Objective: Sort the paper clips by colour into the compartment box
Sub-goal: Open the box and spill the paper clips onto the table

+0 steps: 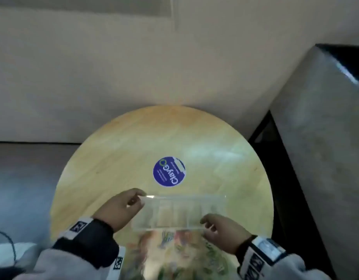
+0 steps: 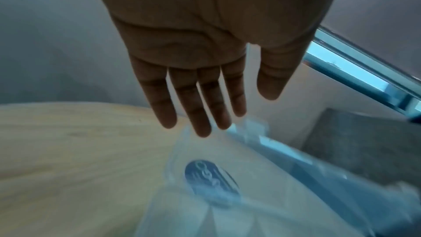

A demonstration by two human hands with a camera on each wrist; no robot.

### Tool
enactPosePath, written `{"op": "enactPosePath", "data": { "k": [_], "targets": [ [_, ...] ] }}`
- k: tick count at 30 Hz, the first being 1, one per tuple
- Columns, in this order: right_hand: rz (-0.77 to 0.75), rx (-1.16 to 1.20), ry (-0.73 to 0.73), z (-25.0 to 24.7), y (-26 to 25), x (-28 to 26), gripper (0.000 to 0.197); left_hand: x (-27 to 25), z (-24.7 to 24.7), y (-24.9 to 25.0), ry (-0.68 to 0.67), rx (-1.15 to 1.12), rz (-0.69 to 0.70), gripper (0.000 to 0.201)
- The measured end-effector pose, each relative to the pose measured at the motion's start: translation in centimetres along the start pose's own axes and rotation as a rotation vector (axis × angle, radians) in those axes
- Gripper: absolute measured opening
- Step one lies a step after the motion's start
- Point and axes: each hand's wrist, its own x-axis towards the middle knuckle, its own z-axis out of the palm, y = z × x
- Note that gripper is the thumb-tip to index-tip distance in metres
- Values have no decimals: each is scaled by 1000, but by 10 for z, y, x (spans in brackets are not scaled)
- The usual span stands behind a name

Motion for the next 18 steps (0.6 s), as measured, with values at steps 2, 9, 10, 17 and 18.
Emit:
{"op": "enactPosePath", "data": {
  "k": [2, 9, 10, 17, 18],
  "targets": [
    [-2, -48, 8, 15, 12, 18, 38, 6, 17, -10, 52, 32, 44, 20],
    [-245, -154, 276, 42, 24, 21, 28, -18, 45, -27, 231, 95, 181, 42],
    [-267, -170, 296, 48, 24, 15, 28, -26, 50, -30, 254, 102, 193, 49],
    [-197, -213, 208, 84, 32, -15, 32, -63, 84, -44, 328, 70, 268, 33],
    [-185, -219, 188, 91, 35, -17, 31, -66, 94, -46, 278, 98, 259, 28]
  ]
}}
